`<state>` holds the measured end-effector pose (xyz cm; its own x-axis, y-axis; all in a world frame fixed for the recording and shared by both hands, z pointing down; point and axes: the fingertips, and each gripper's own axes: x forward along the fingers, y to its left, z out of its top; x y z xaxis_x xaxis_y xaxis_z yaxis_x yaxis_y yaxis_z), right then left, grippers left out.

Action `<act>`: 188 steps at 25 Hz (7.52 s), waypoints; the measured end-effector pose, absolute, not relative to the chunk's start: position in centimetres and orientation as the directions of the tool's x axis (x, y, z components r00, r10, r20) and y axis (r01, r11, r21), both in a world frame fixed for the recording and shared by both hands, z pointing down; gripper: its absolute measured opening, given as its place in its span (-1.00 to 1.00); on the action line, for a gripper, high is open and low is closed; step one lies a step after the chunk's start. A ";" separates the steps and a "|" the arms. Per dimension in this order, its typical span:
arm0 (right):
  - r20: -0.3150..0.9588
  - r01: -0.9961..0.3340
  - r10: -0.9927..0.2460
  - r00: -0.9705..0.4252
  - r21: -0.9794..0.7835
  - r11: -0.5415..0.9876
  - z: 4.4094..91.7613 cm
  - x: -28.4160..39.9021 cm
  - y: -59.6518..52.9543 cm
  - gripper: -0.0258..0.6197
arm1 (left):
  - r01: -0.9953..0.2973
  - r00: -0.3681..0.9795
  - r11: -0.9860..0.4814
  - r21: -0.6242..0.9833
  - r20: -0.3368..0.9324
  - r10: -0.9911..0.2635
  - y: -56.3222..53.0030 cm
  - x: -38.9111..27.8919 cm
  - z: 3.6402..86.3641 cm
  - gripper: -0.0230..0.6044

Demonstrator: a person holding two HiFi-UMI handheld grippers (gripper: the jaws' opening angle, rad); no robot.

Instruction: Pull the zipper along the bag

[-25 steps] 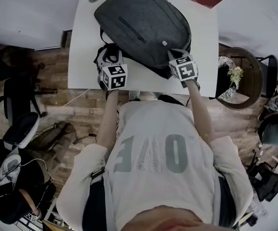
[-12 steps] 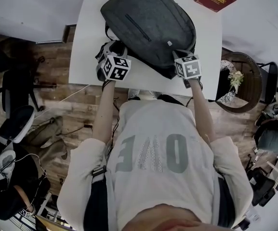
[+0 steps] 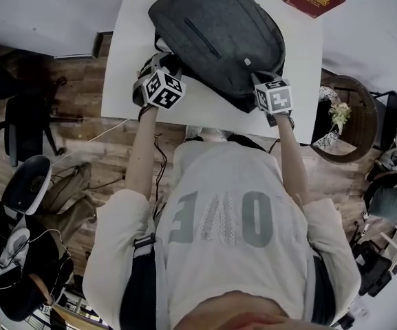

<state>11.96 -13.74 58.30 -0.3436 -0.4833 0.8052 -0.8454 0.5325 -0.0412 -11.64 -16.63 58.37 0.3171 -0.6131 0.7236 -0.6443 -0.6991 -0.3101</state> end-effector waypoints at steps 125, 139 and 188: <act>0.765 -0.882 -0.553 -0.330 -0.043 0.468 58.2 12.2 -14.5 -0.84 | -0.566 0.486 -0.823 0.046 0.825 -0.288 -5.6 3.4 57.1 -0.83; 0.770 -0.751 -0.431 -0.470 -0.093 0.653 55.6 11.8 -14.2 -0.84 | -0.644 0.447 -0.765 0.027 0.825 -0.347 -5.1 4.2 57.7 -0.83; 0.870 -0.146 -0.240 -0.430 0.196 0.970 58.2 -5.6 -10.6 -0.84 | -0.737 0.143 -0.613 -0.286 0.819 -0.555 -13.3 -21.1 58.1 -0.84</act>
<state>-5.57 -10.63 58.19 -0.4299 -0.2404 0.8703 -0.1465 0.9697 0.1955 -21.06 -13.26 58.13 0.1435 -0.5554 0.8191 -0.7366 -0.6127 -0.2864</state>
